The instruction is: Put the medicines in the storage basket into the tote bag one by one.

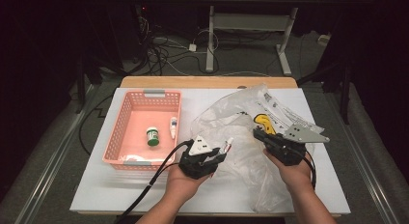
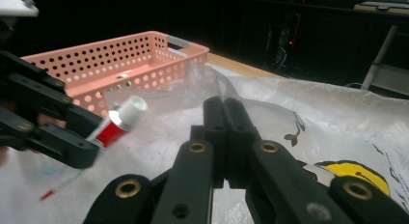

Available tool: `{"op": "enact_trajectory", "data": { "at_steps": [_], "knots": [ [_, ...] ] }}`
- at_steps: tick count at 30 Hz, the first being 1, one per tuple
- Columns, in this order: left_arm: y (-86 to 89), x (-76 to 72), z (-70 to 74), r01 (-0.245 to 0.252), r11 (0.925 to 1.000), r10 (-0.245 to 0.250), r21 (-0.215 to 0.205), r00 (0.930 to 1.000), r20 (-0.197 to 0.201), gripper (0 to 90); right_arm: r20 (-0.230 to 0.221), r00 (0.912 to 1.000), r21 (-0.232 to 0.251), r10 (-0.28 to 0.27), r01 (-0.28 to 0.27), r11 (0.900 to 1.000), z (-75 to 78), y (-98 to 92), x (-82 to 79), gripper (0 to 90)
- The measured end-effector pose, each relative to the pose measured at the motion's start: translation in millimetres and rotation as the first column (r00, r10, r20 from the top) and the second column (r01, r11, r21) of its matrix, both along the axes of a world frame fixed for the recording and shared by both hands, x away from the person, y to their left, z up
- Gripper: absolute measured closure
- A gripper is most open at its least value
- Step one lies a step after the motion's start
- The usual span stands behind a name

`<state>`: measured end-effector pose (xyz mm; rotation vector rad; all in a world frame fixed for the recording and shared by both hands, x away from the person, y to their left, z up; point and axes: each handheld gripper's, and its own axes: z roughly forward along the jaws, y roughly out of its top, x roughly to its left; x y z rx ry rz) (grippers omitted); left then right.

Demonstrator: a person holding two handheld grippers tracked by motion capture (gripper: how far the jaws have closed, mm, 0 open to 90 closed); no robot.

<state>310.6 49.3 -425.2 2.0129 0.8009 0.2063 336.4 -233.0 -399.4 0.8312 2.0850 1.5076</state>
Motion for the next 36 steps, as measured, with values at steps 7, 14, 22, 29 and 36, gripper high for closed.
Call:
{"op": "enact_trajectory", "data": {
  "at_steps": [7, 14, 22, 29, 36],
  "knots": [
    [-7.6, 14.4, -5.8, -0.009, 0.9982, 0.007, 0.059, 0.9996, 0.027, 68.2, 0.012, 0.9999, 0.02, 0.002, -0.002, 1.0, 5.5, 2.0, -4.4, 90.0],
    [-14.5, 29.8, -9.3, -0.014, 0.9968, 0.011, 0.078, 0.9994, 0.031, 68.2, 0.02, 0.9998, 0.005, 0.001, -0.001, 1.0, 11.4, 6.0, -8.6, 90.0],
    [-38.7, 35.3, -13.7, 0.0, 0.9957, -0.003, 0.093, 0.9995, 0.031, 68.1, 0.027, 0.9996, 0.022, 0.001, -0.002, 1.0, 14.0, 6.8, -8.6, 90.0],
    [-65.8, 46.2, -20.6, 0.004, 0.9958, -0.007, 0.092, 0.9992, 0.04, 68.0, 0.031, 0.9995, 0.034, 0.003, -0.004, 0.999, 13.2, 4.4, -5.3, 90.0],
    [-83.3, 59.8, -32.8, -0.018, 0.9955, 0.016, 0.093, 0.9994, 0.03, 68.1, 0.024, 0.9997, 0.049, -0.008, 0.007, 0.999, 11.7, -1.1, -1.4, 90.0]
  ]
}}
